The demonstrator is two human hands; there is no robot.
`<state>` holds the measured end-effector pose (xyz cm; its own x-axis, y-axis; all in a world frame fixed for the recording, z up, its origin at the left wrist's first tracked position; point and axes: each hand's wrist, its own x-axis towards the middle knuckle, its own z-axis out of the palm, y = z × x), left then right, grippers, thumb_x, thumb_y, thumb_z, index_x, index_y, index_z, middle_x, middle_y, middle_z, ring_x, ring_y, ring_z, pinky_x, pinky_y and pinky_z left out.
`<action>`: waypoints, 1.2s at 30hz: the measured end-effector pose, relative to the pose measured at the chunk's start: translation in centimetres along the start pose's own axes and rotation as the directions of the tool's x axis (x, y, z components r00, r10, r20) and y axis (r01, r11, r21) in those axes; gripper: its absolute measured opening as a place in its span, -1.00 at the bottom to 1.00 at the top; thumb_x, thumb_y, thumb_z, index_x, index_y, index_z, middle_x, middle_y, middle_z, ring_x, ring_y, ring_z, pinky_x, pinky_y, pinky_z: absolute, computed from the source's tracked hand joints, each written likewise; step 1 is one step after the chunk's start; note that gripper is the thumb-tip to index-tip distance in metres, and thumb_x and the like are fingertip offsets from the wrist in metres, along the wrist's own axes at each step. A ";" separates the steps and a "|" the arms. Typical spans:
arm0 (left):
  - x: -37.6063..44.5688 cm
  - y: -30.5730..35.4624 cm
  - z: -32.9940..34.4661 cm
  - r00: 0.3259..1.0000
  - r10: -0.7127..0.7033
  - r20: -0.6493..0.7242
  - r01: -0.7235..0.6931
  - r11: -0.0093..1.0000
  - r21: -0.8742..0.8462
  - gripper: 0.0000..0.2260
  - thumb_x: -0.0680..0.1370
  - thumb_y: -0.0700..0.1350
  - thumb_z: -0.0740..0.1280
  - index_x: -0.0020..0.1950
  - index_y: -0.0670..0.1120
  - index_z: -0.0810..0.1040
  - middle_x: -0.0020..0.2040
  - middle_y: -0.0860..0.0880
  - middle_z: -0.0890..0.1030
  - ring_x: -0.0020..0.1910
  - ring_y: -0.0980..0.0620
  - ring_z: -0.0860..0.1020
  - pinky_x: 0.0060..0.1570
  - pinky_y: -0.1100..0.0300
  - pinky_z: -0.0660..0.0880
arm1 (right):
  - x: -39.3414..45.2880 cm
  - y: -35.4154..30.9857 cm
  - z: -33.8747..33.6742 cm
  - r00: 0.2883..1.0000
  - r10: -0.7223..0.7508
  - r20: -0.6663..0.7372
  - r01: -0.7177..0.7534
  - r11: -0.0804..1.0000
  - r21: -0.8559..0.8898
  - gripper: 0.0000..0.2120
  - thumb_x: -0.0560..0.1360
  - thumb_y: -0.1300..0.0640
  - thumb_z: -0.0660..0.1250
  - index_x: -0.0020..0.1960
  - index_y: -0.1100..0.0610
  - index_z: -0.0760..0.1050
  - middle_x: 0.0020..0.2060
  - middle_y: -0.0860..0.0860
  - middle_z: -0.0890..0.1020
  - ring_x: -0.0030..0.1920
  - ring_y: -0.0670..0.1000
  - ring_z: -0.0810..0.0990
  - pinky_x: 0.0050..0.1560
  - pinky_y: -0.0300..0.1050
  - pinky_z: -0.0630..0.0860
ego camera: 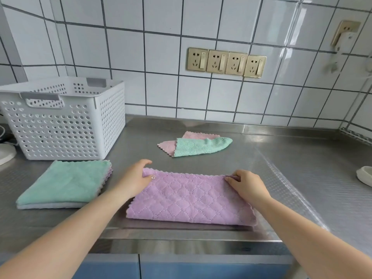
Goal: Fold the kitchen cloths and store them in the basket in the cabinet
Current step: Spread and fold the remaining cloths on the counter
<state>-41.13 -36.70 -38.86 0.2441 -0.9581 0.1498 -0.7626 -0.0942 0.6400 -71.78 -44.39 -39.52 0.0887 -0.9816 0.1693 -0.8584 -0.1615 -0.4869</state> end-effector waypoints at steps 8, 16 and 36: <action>-0.2 0.7 0.4 0.996 0.077 -0.039 -0.047 0.864 0.501 -0.46 0.54 0.01 0.25 0.50 0.02 0.19 0.38 -0.01 0.37 0.33 -0.08 0.36 0.20 0.11 0.34 | -0.4 -1.8 0.1 0.993 -0.087 -0.074 0.072 0.981 -0.182 -0.64 0.54 -0.06 0.22 0.29 0.03 0.43 0.25 0.03 0.47 0.25 0.10 0.43 0.18 -0.01 0.41; -3.8 5.5 6.6 0.940 0.262 0.219 -0.340 0.790 0.511 -0.54 0.63 -0.08 0.04 0.53 -0.11 0.07 0.56 -0.03 0.06 0.54 0.01 -0.01 0.47 0.05 -0.03 | -6.8 -7.7 6.2 0.885 -0.421 0.200 0.456 0.871 -0.184 -0.58 0.61 0.01 -0.03 0.46 -0.02 0.16 0.46 -0.11 0.22 0.48 -0.08 0.07 0.40 0.12 0.03; -3.9 2.3 4.9 0.982 0.129 0.135 -0.179 0.853 0.491 -0.43 0.60 0.19 -0.01 0.54 -0.08 0.06 0.56 -0.02 0.02 0.53 0.02 -0.01 0.48 0.07 -0.08 | -4.5 -1.0 2.2 0.945 -0.123 0.302 0.246 0.877 -0.413 -0.28 0.45 -0.43 -0.18 0.51 -0.12 -0.02 0.52 -0.09 0.05 0.53 -0.02 -0.06 0.43 0.30 -0.07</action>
<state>-46.79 -34.51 -41.69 0.0607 -0.9900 0.1274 -0.9880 -0.0413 0.1490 -70.19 -40.01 -41.70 0.3421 -0.9389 -0.0384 -0.9395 -0.3410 -0.0312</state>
